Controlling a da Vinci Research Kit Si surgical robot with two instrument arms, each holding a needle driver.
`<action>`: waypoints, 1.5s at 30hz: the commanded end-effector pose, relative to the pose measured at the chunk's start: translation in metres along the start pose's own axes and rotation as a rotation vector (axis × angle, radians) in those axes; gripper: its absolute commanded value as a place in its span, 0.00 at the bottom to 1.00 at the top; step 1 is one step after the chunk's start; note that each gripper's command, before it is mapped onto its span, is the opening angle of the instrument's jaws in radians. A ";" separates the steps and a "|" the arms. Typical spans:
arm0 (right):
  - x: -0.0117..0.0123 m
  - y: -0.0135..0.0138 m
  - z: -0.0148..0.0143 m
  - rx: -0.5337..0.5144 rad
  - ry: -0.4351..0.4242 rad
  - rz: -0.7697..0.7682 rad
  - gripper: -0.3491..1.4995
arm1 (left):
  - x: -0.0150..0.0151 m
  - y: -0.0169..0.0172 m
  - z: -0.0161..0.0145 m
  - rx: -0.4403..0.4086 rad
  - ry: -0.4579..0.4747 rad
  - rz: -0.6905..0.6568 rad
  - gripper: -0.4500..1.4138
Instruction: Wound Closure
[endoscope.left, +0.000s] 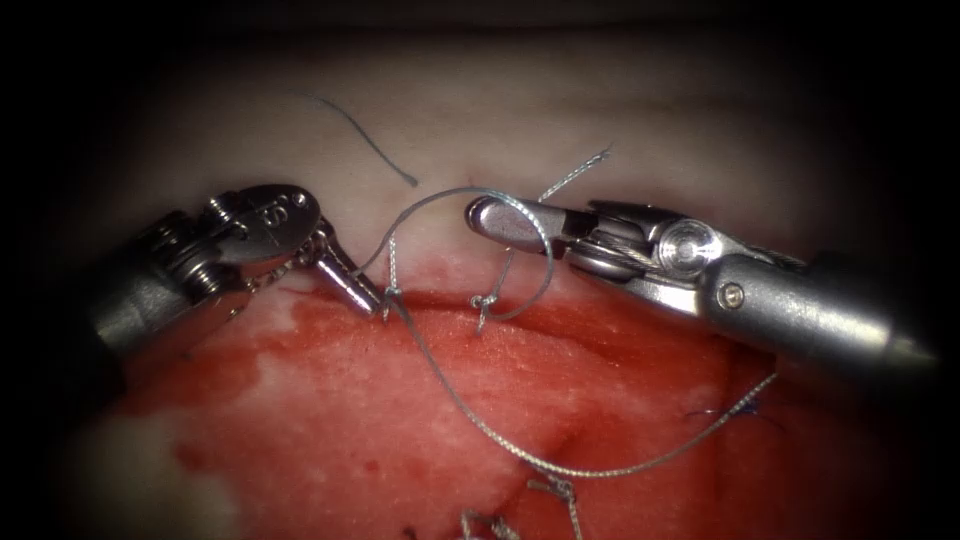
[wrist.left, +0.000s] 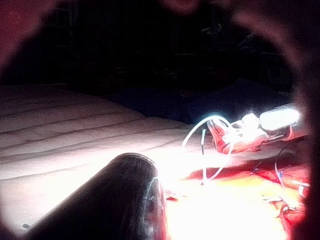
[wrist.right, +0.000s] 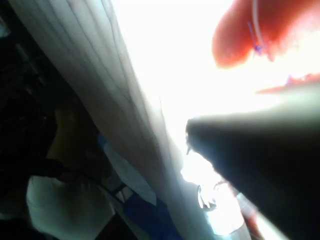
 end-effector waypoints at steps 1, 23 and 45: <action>-0.0016 0.0003 0.0009 -0.020 0.002 0.008 0.00 | 0.0016 0.0000 -0.0008 0.001 0.007 0.001 0.00; 0.0002 0.0010 0.0023 -0.208 -0.006 0.291 0.00 | 0.0021 -0.0016 -0.0025 0.013 0.032 -0.235 0.00; -0.0003 0.0013 0.0034 -0.148 -0.093 -0.026 0.00 | 0.0003 -0.0024 -0.0011 0.113 -0.176 -0.216 0.00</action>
